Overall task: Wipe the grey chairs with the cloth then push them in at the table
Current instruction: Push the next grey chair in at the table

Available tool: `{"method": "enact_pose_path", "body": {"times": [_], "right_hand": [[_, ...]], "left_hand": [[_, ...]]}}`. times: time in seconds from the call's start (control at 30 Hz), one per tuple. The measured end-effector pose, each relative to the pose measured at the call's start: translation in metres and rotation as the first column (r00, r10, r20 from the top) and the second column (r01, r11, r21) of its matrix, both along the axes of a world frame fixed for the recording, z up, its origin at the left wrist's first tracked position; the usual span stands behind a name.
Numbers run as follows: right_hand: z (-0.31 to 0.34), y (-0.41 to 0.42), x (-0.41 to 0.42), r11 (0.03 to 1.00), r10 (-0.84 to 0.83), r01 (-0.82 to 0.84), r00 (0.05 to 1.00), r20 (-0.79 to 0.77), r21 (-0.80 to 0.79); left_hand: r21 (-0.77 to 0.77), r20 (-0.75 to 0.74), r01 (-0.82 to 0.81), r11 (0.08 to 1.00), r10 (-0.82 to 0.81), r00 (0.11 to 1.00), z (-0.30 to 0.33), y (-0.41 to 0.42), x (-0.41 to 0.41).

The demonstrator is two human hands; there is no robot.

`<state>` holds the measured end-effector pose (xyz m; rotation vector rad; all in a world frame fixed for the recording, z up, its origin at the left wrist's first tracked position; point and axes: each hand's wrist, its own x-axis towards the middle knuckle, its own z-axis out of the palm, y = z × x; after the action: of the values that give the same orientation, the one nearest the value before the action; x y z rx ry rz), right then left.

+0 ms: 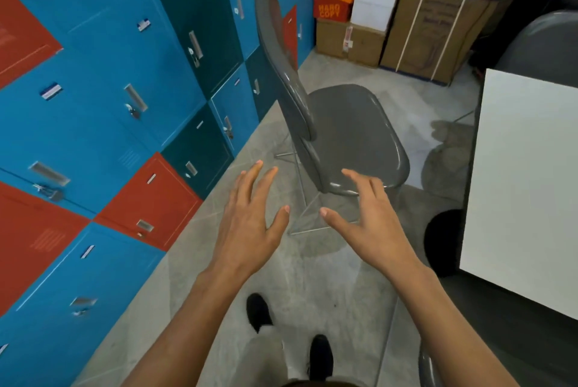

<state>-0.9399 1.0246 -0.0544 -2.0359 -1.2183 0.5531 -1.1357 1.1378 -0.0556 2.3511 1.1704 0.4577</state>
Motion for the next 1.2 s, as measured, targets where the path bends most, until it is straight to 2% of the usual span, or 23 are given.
{"method": "enact_pose_path", "body": {"times": [0.27,0.63,0.73,0.97,1.2], "right_hand": [[0.002,0.117,0.017,0.996,-0.091,0.091,0.996,-0.011,-0.008],[0.022,0.304,0.025,0.953,-0.303,0.303,0.953,0.007,0.013],[0.025,0.332,0.032,0.939,-0.335,0.338,0.941,0.043,-0.066],[0.037,0.384,0.056,0.893,-0.262,0.289,0.957,0.125,-0.346],[0.053,0.464,0.09,0.877,-0.217,0.253,0.967,0.132,-0.409]], "left_hand": [[0.025,-0.001,0.061,0.998,-0.061,0.998,-0.006,0.135,0.025],[0.058,-0.046,0.257,0.965,-0.254,0.966,0.013,0.355,0.069],[0.04,-0.025,0.318,0.947,-0.317,0.948,0.019,0.395,0.09],[0.02,0.019,0.414,0.91,-0.414,0.91,0.017,0.472,0.134],[0.031,0.027,0.503,0.864,-0.504,0.863,0.013,0.555,0.189]]}}
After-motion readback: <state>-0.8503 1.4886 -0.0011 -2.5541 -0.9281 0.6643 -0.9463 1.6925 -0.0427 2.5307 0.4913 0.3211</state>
